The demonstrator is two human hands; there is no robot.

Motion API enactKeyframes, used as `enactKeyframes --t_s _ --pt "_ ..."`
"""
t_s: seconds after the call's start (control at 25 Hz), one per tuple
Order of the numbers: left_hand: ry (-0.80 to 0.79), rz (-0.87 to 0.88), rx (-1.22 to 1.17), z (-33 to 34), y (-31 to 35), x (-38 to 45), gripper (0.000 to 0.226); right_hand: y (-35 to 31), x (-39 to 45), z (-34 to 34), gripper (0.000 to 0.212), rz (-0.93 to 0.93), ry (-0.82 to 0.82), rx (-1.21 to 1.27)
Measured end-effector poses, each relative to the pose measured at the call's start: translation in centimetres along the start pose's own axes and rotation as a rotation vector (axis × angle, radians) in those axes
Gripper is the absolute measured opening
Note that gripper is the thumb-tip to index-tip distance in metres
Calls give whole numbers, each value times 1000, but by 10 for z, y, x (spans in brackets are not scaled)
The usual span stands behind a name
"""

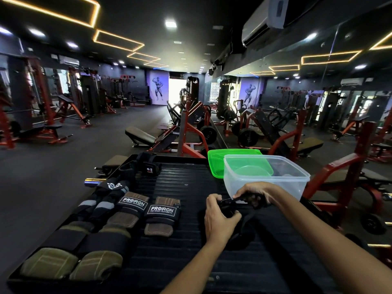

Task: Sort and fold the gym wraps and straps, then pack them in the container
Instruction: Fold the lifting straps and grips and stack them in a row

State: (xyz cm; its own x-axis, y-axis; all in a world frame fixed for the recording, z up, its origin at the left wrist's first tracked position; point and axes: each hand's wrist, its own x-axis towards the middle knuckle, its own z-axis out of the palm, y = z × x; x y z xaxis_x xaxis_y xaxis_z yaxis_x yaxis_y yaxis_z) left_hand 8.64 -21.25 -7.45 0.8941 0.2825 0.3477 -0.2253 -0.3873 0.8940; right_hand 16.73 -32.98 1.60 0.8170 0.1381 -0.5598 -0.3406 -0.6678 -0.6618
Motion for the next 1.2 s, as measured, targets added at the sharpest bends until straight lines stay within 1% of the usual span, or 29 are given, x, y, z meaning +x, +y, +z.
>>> enactKeyframes --t_s 0.08,0.2,0.24,0.32,0.36,0.4,0.44,0.48,0.56,0.6,0.64,0.68,0.76,0.8,0.84,0.92,0.96,1.04,1.08,1.16,1.2 --pt "-28 -32 -29 0 -1 2 49 -3 1 4 43 -1 98 -29" --pt "-78 -62 -49 2 -6 5 54 -6 3 14 24 -87 298 -11" --pt "-86 -67 -56 3 -7 5 55 -5 5 16 22 -117 332 -1" --pt "-75 -52 -67 3 -8 5 52 -5 8 18 17 -146 350 21" --pt "-63 -25 -76 4 -9 5 51 -4 10 18 16 -145 349 32" --pt "-52 12 -87 4 -9 5 52 -1 13 18 21 -143 353 39" --pt "-43 47 -96 5 -10 5 55 2 16 19 27 -137 356 43" --pt "-41 68 -103 5 -9 6 58 5 17 23 27 -144 372 32" --pt "-52 72 -110 4 -7 6 58 13 22 31 18 -219 443 -81" --pt "-57 71 -108 3 -6 7 57 15 25 34 24 -250 463 -130" --pt "-60 76 -106 3 -6 6 57 16 24 35 29 -271 440 -144" --pt "-64 83 -108 3 -6 6 59 15 21 35 28 -266 351 -82" --pt "-87 99 -112 2 -8 6 56 11 12 29 24 -166 76 110" --pt "-103 111 -112 2 -9 6 50 11 10 25 25 -118 -45 172" --pt "-118 122 -114 2 -10 6 42 13 10 23 27 -99 -119 199" --pt "-147 137 -118 3 -11 7 28 19 15 20 26 -103 -160 265" --pt "-161 141 -116 3 -12 8 24 22 19 20 26 -107 -152 321" --pt "-188 161 -98 3 -13 10 28 30 21 20 28 -130 -121 444" --pt "-202 182 -93 3 -13 10 31 33 23 20 25 -135 -105 500" --pt "-244 228 -90 2 -14 10 37 39 26 20 4 -166 -46 648" --pt "-271 249 -84 1 -15 11 40 43 29 18 10 -184 26 725"
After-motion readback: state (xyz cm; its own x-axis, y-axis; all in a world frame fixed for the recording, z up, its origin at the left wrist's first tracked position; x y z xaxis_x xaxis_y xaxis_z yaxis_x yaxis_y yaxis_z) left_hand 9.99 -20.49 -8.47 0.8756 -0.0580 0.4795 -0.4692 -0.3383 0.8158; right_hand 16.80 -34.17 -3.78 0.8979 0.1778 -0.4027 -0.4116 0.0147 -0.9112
